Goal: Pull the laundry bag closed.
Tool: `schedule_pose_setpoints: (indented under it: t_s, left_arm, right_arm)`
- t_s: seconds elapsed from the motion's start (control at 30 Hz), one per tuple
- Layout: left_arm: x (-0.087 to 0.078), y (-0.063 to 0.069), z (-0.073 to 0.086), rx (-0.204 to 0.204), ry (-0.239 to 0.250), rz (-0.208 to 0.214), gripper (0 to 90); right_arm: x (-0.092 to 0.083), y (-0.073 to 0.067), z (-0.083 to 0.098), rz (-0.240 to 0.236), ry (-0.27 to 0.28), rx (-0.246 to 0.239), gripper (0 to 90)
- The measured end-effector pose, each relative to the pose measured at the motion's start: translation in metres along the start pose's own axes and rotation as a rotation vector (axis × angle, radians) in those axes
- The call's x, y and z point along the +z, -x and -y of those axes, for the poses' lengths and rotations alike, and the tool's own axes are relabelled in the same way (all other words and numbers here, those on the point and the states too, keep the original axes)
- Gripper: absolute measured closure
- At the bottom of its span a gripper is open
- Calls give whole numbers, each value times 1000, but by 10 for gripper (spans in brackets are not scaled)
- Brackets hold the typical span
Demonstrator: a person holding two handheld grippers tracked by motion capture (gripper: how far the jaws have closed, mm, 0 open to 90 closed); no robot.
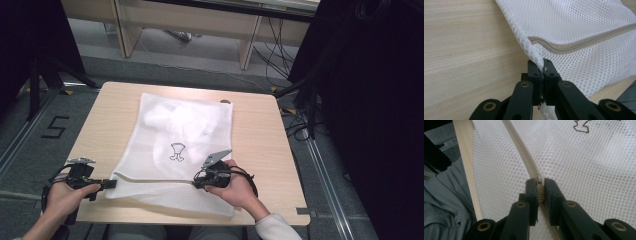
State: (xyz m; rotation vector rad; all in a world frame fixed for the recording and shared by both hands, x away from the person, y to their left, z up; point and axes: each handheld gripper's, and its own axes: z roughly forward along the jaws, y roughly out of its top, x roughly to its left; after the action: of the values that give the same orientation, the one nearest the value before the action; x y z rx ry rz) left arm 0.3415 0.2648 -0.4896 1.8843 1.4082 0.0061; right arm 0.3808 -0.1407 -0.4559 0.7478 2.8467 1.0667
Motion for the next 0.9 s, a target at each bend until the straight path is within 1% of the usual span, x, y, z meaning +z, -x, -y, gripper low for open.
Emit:
schedule_pose_setpoints:
  t_s: [0.03,0.07,0.17,0.3,0.37,0.4,0.43,0.47,0.53,0.57,0.6,0.63,0.67,0.7,0.73,0.77,0.83,0.87,0.9]
  left_arm:
    - [-1,-1,0,20,-18,-1,860]
    - [-1,-1,0,11,-12,1,860]
    - [-1,-1,0,17,-15,2,860]
    - [-1,-1,0,10,-9,2,860]
    - [-1,-1,0,17,-13,1,860]
    - [-1,0,0,4,-4,0,860]
    - [-1,-1,0,12,-13,4,860]
    - [-1,-1,0,14,-14,2,860]
    - [-1,-1,0,19,-19,-1,860]
    - [-1,-1,0,12,-13,2,860]
    - [-1,-1,0,10,-9,2,860]
    - [-1,0,0,8,-7,2,860]
    - [-1,0,0,8,-7,2,860]
    - [-1,-1,0,12,-12,2,860]
    - [0,0,0,-4,1,-3,860]
    - [0,0,0,-5,2,-3,860]
    - [0,0,0,-5,2,-4,860]
    - [-1,-1,0,18,-16,-2,860]
    - [-1,-1,0,10,-12,2,860]
  right_arm:
    - [-1,0,1,-2,-2,4,826]
    - [-2,1,1,2,-9,-10,826]
    - [-2,1,2,-5,-6,-3,826]
    - [-2,0,2,1,-2,-3,826]
    - [-3,0,2,-2,-6,-3,826]
    - [-4,1,2,2,-7,-6,826]
    - [-4,1,3,1,-11,3,826]
    - [-4,2,4,-2,0,1,826]
    - [-4,2,4,-5,-9,-2,826]
    - [-5,2,5,-2,-12,1,826]
    - [-5,2,5,1,-1,2,826]
    - [-6,2,6,-2,-1,2,826]
    - [-6,2,5,-3,-5,-2,826]
    - [-5,1,6,1,5,-4,826]
    - [-6,1,6,1,-4,-7,826]
    - [-6,1,6,-10,-4,-9,826]
    - [-6,1,6,-6,-4,-7,826]
    - [-6,2,6,-7,-5,-7,826]
    - [-7,2,6,5,-10,-6,826]
